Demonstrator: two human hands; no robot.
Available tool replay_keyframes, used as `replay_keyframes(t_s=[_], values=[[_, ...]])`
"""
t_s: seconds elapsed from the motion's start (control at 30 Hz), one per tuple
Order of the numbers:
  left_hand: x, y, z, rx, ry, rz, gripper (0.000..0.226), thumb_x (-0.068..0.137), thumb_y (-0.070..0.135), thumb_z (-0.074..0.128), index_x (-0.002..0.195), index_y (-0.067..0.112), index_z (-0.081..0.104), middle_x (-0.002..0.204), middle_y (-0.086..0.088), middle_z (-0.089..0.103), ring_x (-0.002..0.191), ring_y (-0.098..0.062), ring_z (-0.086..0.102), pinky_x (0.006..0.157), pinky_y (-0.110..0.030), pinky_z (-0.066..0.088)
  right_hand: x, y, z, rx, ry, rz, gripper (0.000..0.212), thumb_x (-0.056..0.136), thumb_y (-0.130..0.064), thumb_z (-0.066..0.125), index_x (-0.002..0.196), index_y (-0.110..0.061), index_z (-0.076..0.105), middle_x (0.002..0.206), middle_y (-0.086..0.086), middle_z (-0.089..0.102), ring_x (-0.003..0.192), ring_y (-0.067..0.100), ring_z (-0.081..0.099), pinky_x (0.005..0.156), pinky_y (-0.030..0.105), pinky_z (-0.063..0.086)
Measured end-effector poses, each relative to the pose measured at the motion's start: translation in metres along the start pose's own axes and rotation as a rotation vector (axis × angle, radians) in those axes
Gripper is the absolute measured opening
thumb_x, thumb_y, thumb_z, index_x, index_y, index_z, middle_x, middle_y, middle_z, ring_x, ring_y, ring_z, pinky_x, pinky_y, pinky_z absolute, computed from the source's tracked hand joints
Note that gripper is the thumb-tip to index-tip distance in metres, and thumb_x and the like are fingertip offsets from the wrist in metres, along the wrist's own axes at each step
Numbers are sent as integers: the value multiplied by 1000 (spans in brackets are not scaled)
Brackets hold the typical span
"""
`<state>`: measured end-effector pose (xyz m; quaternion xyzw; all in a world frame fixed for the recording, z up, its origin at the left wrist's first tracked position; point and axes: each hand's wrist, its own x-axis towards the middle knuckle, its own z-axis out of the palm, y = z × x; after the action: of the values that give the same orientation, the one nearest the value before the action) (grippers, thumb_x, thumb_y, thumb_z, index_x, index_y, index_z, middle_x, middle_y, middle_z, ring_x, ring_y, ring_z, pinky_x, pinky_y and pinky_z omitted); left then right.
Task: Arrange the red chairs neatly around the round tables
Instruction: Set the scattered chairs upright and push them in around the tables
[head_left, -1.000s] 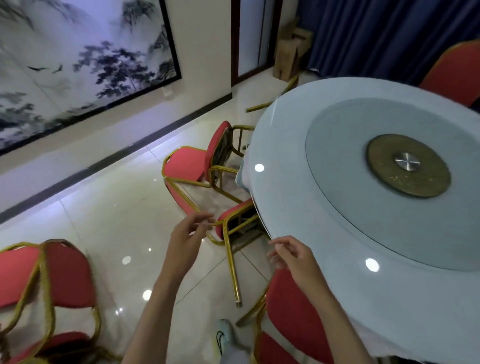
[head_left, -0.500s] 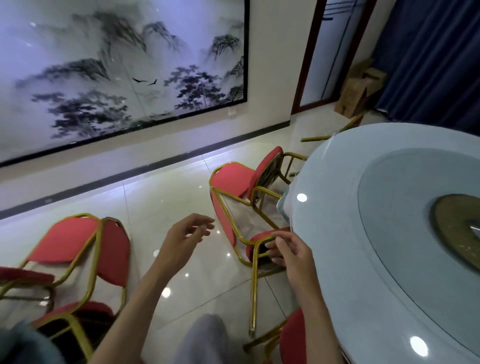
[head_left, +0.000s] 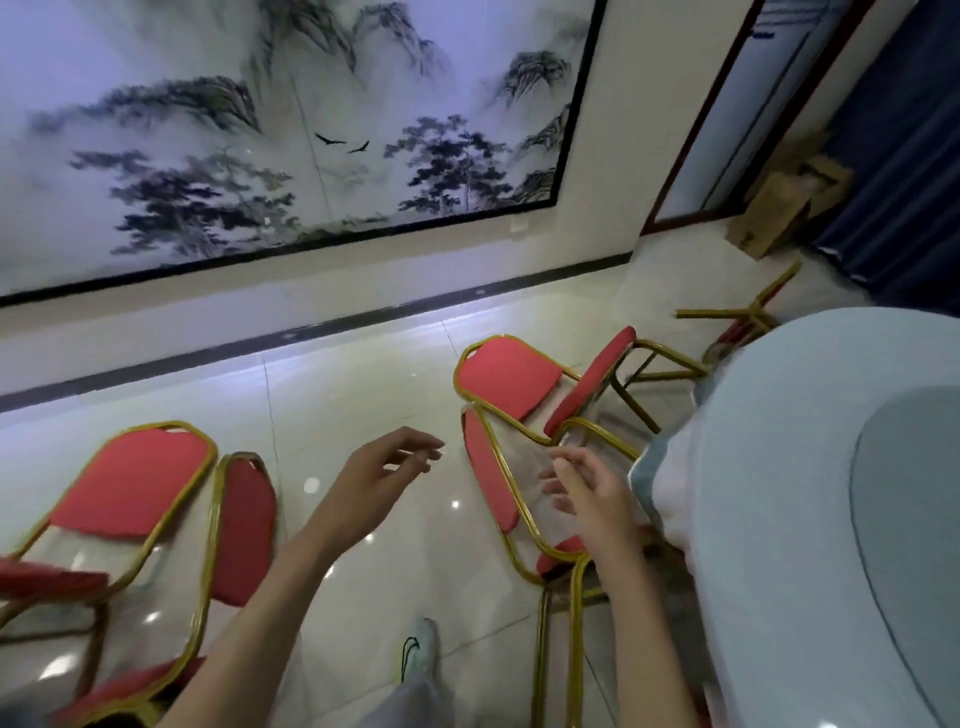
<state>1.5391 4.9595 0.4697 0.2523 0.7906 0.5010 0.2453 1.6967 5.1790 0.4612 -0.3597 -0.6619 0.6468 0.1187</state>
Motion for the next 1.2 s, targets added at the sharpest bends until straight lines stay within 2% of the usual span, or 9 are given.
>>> replay_keyframes(t_s=[0.1,0.2,0.37,0.5,0.77,0.9,1.07,1.2], values=[[13,-14,-56,-16,120,-14,23,105,16,56,110,31,71,106,15,74,102,-9,70,88,-28,56,48,-31,71,-25,-126,-24,14,104,-16,58,109,-19,71,93,4,77,85,19,73,75,32,59],[16,-34,-111,-63,299,-70,24,105,15,55,110,33,71,104,14,75,99,-9,71,89,-34,57,90,-60,137,-22,-260,-54,14,104,-9,57,106,-13,70,88,9,75,78,21,68,68,29,54],[13,-62,-172,-152,556,-159,29,103,11,54,107,33,73,104,11,76,98,-11,72,90,-40,58,142,-86,226,-113,-464,-103,15,103,-9,56,106,-13,71,90,10,76,80,21,69,70,31,54],[25,-88,-198,-212,728,-243,32,102,6,52,106,30,73,103,9,76,96,-11,72,91,-43,57,189,-91,275,-220,-613,-106,16,103,-12,58,108,-16,72,93,10,77,83,22,72,75,35,55],[61,-120,-264,-164,948,-400,27,104,7,53,110,24,72,102,8,76,95,-12,71,90,-46,58,320,-104,321,-244,-669,-41,17,105,-13,56,112,-13,71,96,9,78,90,26,73,80,39,57],[87,-106,-299,-127,1079,-459,26,104,6,52,112,23,71,102,8,75,96,-15,71,91,-51,59,387,-138,362,-313,-787,-2,17,105,-17,56,111,-18,72,101,9,78,93,28,74,84,41,58],[97,-97,-330,-78,1214,-501,26,105,10,53,114,27,69,102,16,72,95,-6,69,88,-41,59,429,-180,449,-392,-986,-74,18,104,-16,56,112,-20,72,100,6,78,94,25,74,87,43,59],[92,-105,-341,-80,1304,-547,24,105,12,54,115,28,70,103,14,73,97,-8,69,86,-33,58,422,-199,532,-425,-1184,-129,17,105,-17,56,114,-19,71,99,3,78,93,23,75,86,41,59]])
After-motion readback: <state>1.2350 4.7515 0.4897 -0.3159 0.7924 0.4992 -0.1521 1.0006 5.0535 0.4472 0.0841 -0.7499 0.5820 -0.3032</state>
